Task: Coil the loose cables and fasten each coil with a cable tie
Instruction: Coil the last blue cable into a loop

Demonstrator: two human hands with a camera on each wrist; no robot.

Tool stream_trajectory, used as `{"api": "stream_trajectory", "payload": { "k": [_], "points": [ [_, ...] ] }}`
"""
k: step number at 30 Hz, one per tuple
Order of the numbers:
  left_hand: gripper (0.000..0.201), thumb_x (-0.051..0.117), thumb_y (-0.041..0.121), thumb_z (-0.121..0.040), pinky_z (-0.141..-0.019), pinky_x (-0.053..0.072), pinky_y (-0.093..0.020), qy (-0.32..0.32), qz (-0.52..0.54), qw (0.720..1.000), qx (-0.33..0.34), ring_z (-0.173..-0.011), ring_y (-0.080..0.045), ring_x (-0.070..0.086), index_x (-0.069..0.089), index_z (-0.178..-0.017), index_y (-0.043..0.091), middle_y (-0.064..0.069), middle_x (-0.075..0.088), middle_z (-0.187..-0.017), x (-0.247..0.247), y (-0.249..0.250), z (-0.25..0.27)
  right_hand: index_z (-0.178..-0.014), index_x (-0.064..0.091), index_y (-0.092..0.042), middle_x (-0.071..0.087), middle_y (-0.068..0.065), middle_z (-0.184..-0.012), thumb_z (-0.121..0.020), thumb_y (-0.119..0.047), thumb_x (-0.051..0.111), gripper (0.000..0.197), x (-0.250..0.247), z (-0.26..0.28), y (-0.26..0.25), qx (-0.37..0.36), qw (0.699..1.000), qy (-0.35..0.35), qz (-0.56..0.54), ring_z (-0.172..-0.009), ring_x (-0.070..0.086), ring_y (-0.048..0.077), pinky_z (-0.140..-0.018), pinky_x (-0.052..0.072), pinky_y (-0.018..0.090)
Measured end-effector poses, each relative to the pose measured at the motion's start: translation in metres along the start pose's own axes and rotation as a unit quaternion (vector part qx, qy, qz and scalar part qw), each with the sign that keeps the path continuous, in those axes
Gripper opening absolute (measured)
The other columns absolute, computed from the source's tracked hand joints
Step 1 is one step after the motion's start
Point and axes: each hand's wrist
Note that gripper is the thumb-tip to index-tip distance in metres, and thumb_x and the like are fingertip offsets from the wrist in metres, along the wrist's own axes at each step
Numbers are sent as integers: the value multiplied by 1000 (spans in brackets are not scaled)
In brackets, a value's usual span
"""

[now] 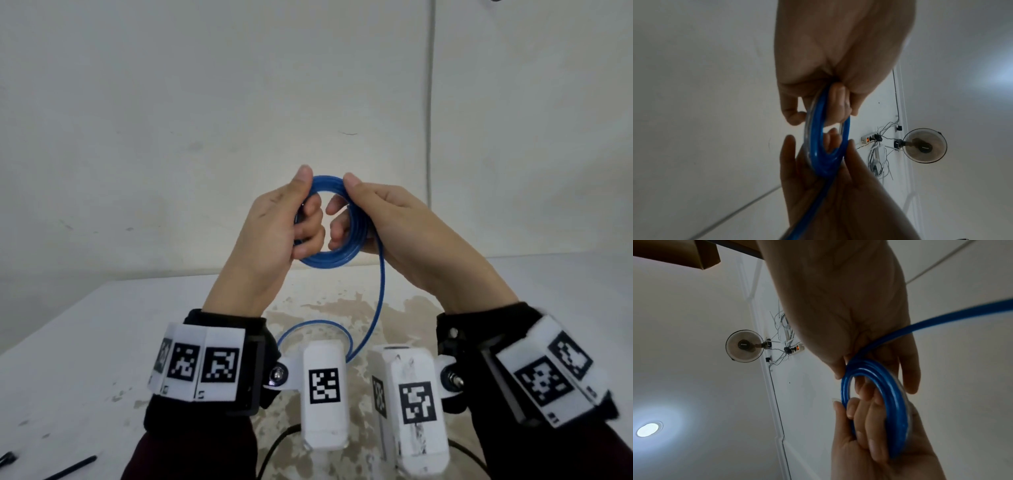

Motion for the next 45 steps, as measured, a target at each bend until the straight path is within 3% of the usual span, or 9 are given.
{"api": "stream_trajectory", "payload": {
  "k": [5, 9, 12, 17, 23, 29, 34, 41, 45],
  "points": [
    [45, 34, 40, -99, -54, 24, -28, -41, 43, 997, -57, -37, -14, 26, 37, -64, 13, 3, 23, -46, 1, 3, 0, -82, 53, -10, 40, -7, -50, -103, -32, 34, 36, -3, 2, 1, -11, 999, -30, 10, -58, 55, 15, -73, 49, 27],
    [45, 35, 38, -101, -49, 27, -24, 32, 11, 999, 30, -38, -16, 25, 39, -63, 13, 3, 22, -45, 7, 1, 0, -83, 56, -10, 49, -2, -53, -102, -34, 35, 37, 1, -1, 0, -9, 999, -17, -41, -61, 57, 17, -70, 49, 23],
    [48, 33, 41, -100, -55, 31, -30, 1, 47, 999, 5, -37, -18, 30, 43, -62, 13, 1, 25, -45, 5, 0, -2, -79, 52, -10, 44, -4, -51, -102, -34, 34, 39, -3, 1, -2, 5, 998, -35, -45, -59, 54, 16, -68, 46, 22],
    [48, 34, 38, -100, -46, 30, -21, 3, 11, 1000, 21, -36, -14, 23, 44, -61, 13, 2, 21, -46, 8, 2, 1, -75, 53, -11, 41, -3, -51, -101, -37, 37, 41, 0, 3, -5, 4, 999, -30, -24, -54, 51, 15, -75, 53, 37],
    [48, 33, 43, -99, -54, 35, -27, -39, 65, 997, -30, -36, -16, 33, 40, -62, 13, 1, 26, -44, 2, 2, -2, -71, 47, -12, 38, -4, -52, -102, -38, 34, 42, -3, 5, -7, 21, 999, -26, -25, -54, 50, 13, -62, 50, 22],
    [43, 39, 36, -100, -45, 25, -21, 37, 16, 999, 27, -37, -12, 27, 37, -64, 13, 3, 22, -47, 1, 0, -1, -83, 59, -9, 52, 0, -57, -102, -38, 33, 43, 2, 2, -5, 28, 999, -7, -39, -60, 58, 14, -66, 56, 27],
    [48, 34, 42, -98, -55, 43, -21, -51, 49, 996, -51, -37, -15, 34, 42, -63, 10, 1, 27, -43, 2, -1, -1, -77, 52, -11, 42, -5, -52, -103, -34, 32, 40, -4, 3, -3, 13, 1000, -16, 8, -55, 50, 12, -67, 52, 26],
    [49, 33, 39, -101, -45, 30, -21, 10, 105, 994, -12, -39, -14, 29, 40, -60, 12, 1, 25, -45, 6, -4, -5, -82, 57, -9, 54, 0, -57, -104, -33, 31, 41, -4, 0, -2, 16, 1000, 16, -13, -62, 59, 14, -63, 53, 23],
    [46, 37, 43, -95, -65, 37, -30, -57, 42, 996, -53, -38, -17, 37, 44, -61, 12, 1, 28, -43, -3, 0, -1, -78, 51, -11, 41, -5, -54, -104, -32, 31, 39, -2, 0, 2, -7, 1000, -17, 18, -59, 50, 14, -66, 45, 21]
  ]
}}
Point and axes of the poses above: each hand's wrist, its own z-axis away from the middle knuckle, its own x-axis out of the palm, y = z × x
